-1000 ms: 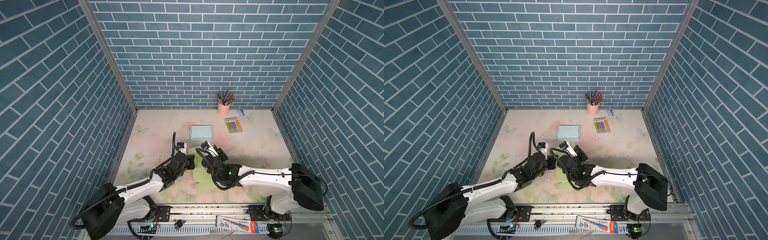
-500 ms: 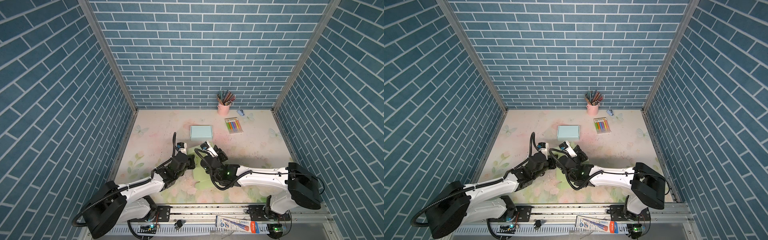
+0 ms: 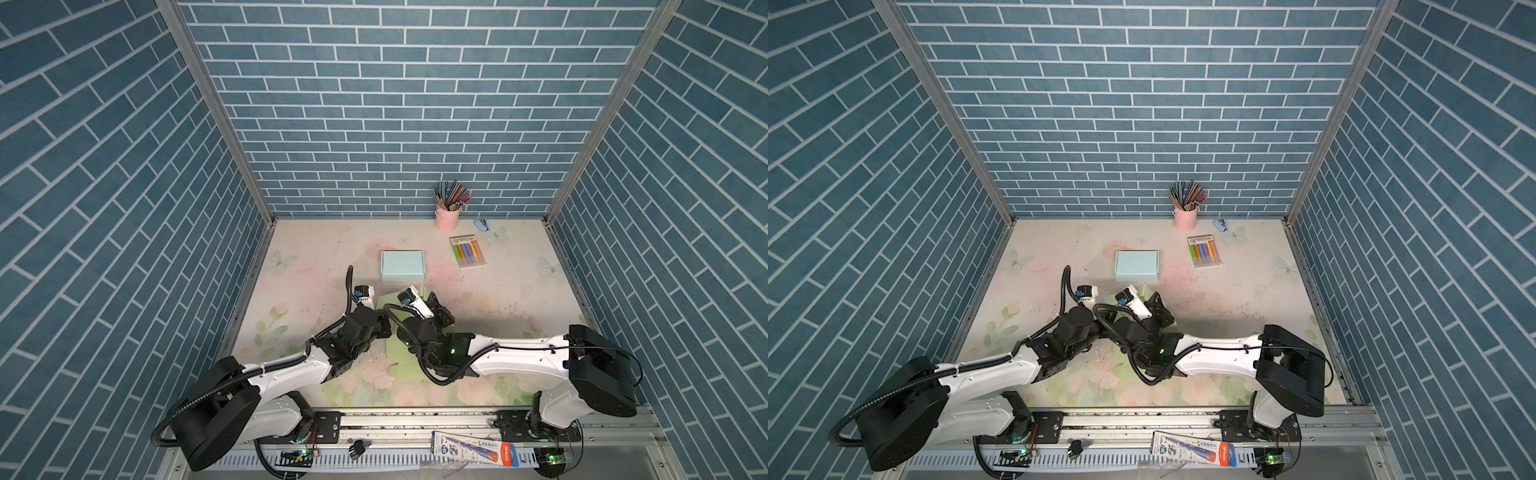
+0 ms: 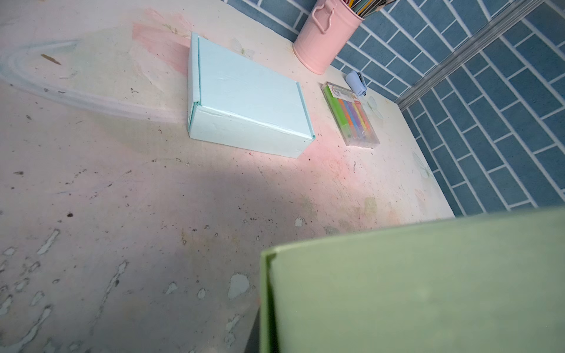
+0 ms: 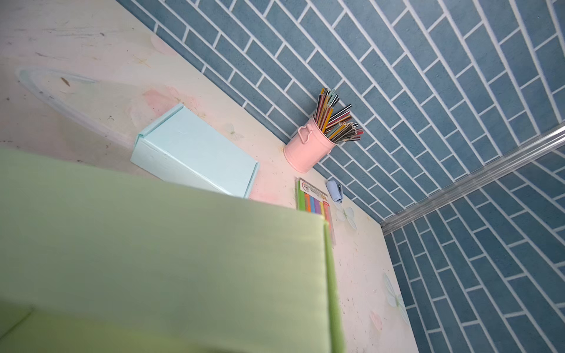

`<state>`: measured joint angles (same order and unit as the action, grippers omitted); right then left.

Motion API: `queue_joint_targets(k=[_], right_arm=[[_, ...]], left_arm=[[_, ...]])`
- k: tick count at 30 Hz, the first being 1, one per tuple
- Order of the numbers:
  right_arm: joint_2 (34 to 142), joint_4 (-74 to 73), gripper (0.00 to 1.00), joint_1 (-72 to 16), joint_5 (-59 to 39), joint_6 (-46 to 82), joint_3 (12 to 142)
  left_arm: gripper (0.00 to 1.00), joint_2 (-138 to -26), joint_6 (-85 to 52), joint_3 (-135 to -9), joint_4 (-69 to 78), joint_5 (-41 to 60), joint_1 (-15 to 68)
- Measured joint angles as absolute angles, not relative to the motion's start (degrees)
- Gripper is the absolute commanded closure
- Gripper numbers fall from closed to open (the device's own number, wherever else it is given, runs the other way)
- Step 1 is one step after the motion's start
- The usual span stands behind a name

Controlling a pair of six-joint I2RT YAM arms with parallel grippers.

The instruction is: Fold the paper box

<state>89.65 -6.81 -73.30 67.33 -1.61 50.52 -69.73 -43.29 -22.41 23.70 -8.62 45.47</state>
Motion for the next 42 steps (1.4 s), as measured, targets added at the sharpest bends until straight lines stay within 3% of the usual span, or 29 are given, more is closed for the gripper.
queue_joint_targets(k=[3, 9, 12, 24, 27, 33, 42], right_arm=[[88.6, -6.42, 0.69, -73.95, 67.18, -1.74, 49.39], [81.47, -6.52, 0.44, -75.7, 63.09, -0.6, 44.6], [76.31, -6.87, 0.36, -76.25, 58.65, 0.8, 41.87], [57.01, -8.1, 0.31, -82.46, 39.72, -0.91, 38.26], [52.34, -7.42, 0.31, -75.44, 30.72, 1.52, 40.58], [55.81, -6.87, 0.32, -47.44, 3.66, 12.58, 45.01], [74.46, -4.89, 0.36, -40.4, -20.01, 19.33, 44.25]], left_arm=[[0.98, -69.73, -43.29, -22.02, 24.88, -8.97, 45.69], [0.98, -70.08, -42.59, -22.02, 26.55, -9.61, 46.04], [0.98, -70.48, -41.45, -22.02, 26.55, -10.63, 46.04], [0.98, -73.32, -29.43, -23.35, 23.09, -15.4, 46.0], [0.97, -74.61, -24.84, -23.33, 24.36, -14.55, 46.06], [0.96, -78.54, -16.43, -23.4, 28.75, -12.45, 48.36], [0.95, -87.85, -8.29, -25.76, 35.24, -11.05, 53.12]])
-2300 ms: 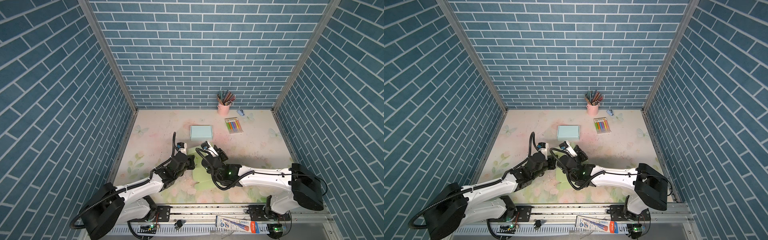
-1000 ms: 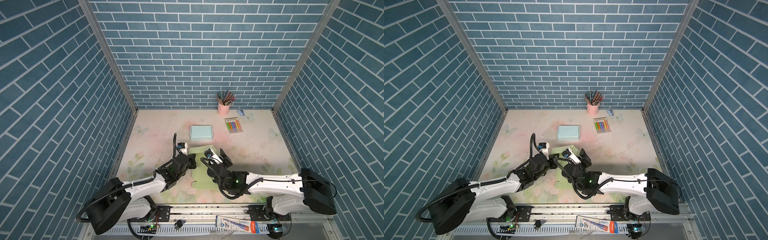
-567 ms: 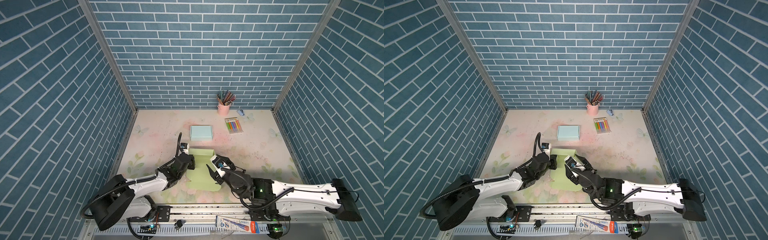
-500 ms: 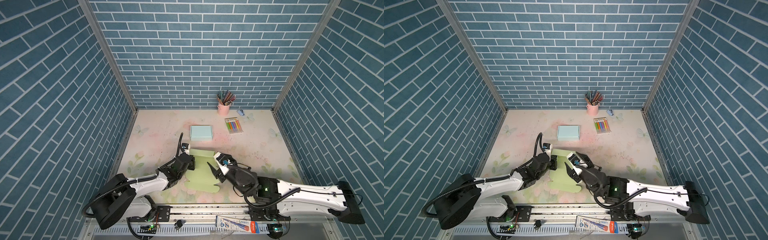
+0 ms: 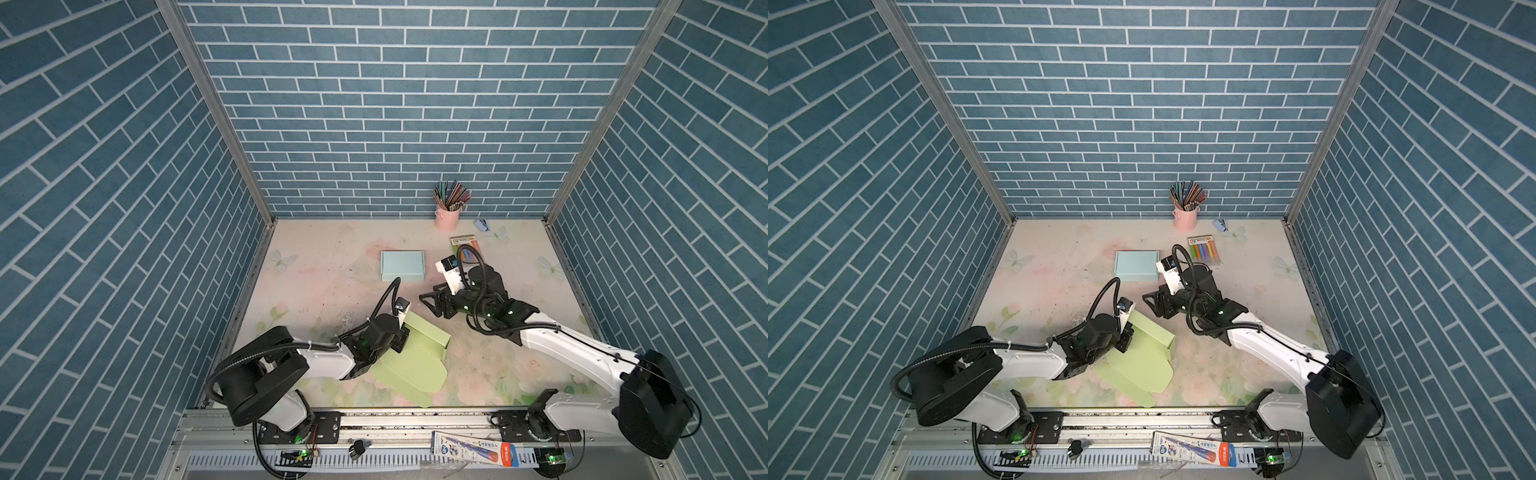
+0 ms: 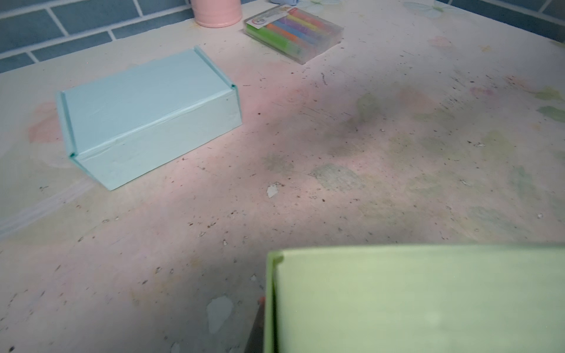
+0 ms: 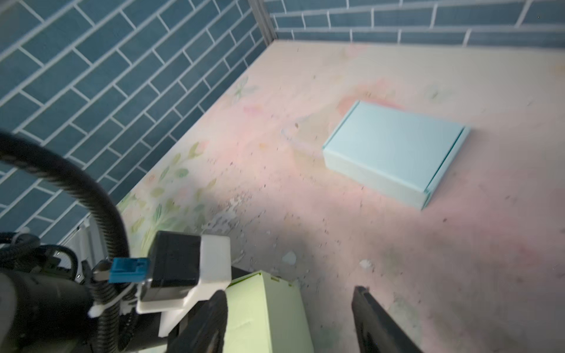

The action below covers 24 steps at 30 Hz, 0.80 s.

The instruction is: Fold the paper box

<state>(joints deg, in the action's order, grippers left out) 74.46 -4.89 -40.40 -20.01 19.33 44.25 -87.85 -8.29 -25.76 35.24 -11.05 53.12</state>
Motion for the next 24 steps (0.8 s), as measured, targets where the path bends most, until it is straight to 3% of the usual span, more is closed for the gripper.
queue_joint_targets(k=[12, 24], right_arm=[[81.38, -9.37, 0.4, -39.31, -29.06, 22.79, 37.85], [81.6, -15.79, 0.47, -39.05, -31.27, 24.29, 34.81]], left_arm=[[0.91, -94.15, -5.72, -26.59, 42.63, -10.63, 54.3], [0.9, -95.48, -5.72, -26.65, 45.15, -10.66, 54.33]])
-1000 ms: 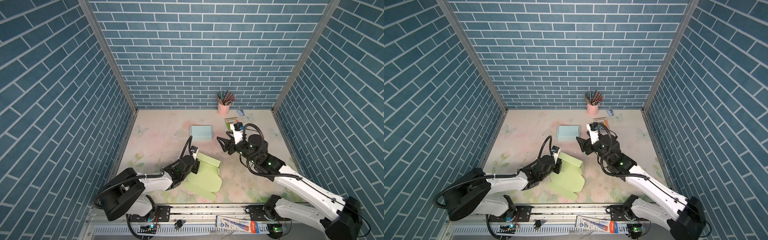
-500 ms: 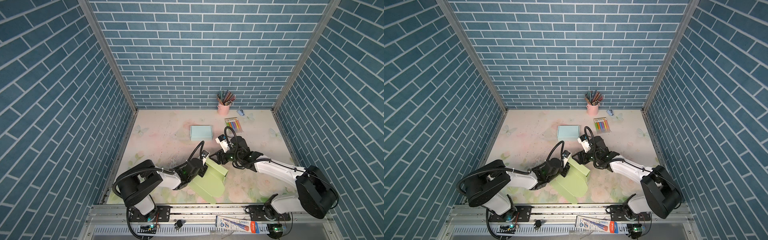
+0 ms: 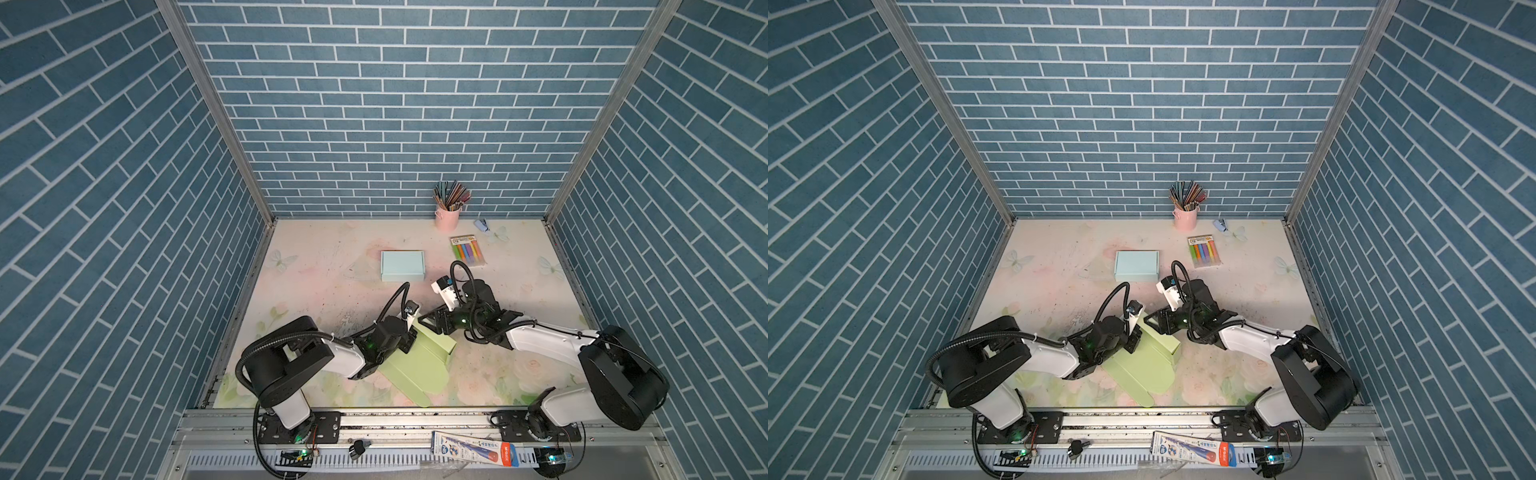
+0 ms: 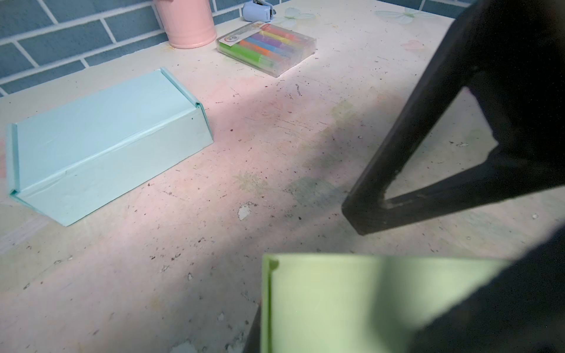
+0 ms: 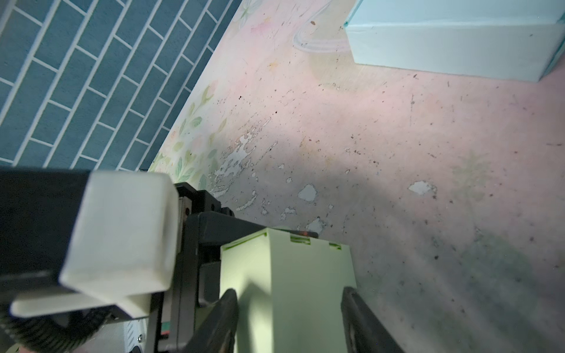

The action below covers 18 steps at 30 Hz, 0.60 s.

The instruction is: Fold the paper box

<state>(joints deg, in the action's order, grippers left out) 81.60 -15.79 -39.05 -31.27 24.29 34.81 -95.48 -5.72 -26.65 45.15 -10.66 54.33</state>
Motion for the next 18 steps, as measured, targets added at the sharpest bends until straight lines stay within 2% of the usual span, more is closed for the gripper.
queue_joint_targets(k=[9, 18], right_arm=[[78.39, -14.96, 0.46, -39.05, -30.61, 25.21, 32.99], [74.11, -11.0, 0.45, -39.05, -28.62, 25.21, 32.99]], left_arm=[[0.84, -96.07, -5.74, -26.57, 45.93, -10.98, 55.33], [0.84, -96.05, -5.74, -25.69, 46.24, -12.01, 55.99]])
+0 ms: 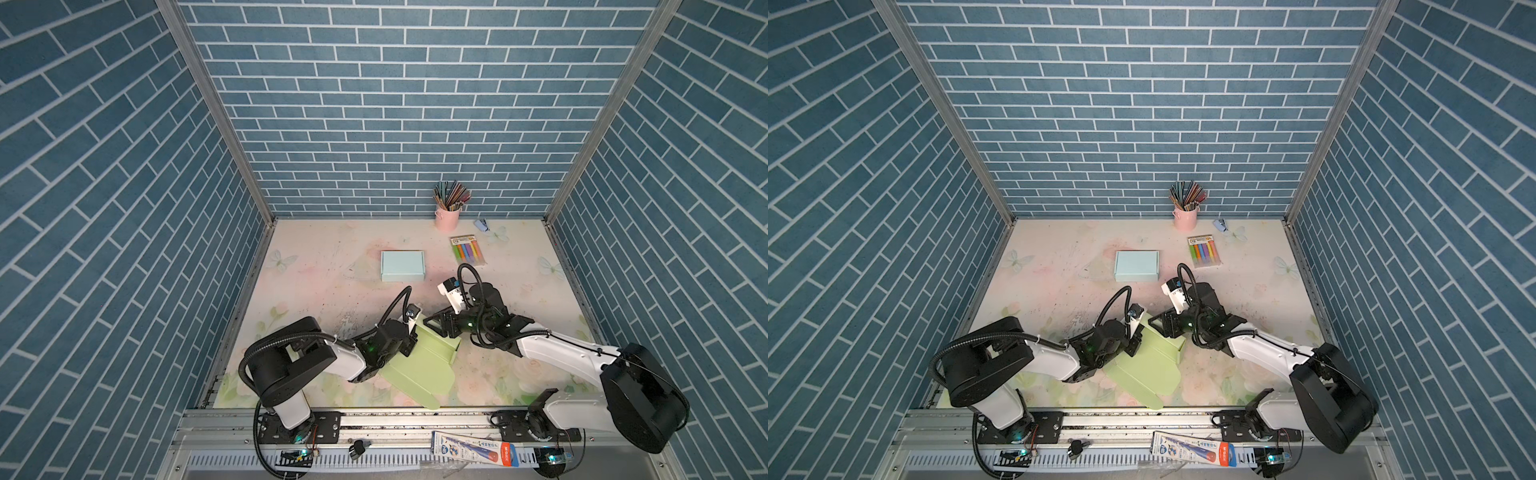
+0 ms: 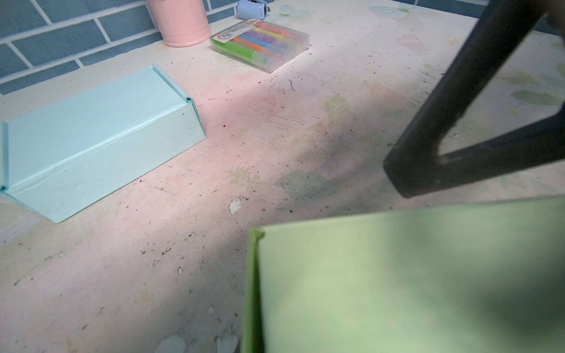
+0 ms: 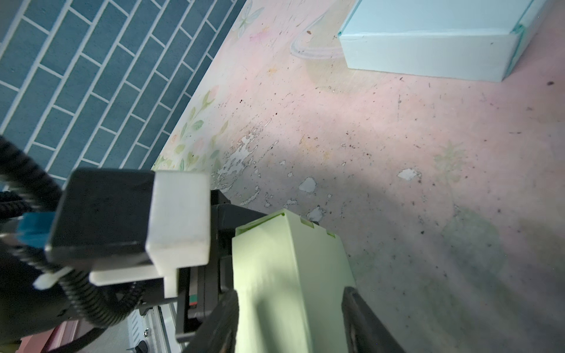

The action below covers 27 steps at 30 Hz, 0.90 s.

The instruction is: Fold the paper box

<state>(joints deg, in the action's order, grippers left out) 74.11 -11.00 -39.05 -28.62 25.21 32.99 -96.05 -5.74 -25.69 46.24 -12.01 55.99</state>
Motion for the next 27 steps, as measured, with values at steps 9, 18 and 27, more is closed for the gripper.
queue_joint_targets(k=[9, 18, 27], right_arm=[[73.12, -9.28, 0.49, -39.05, -27.97, 25.21, 32.99], [74.63, -10.85, 0.52, -39.09, -30.41, 25.69, 32.42], [74.65, -15.25, 0.53, -39.48, -33.76, 28.64, 29.54]], left_arm=[[0.83, -95.59, -5.72, -24.93, 46.26, -12.4, 56.45], [0.9, -92.86, -5.54, -24.43, 45.87, -12.86, 56.88], [0.96, -94.11, -5.52, -25.17, 45.78, -13.21, 56.9]])
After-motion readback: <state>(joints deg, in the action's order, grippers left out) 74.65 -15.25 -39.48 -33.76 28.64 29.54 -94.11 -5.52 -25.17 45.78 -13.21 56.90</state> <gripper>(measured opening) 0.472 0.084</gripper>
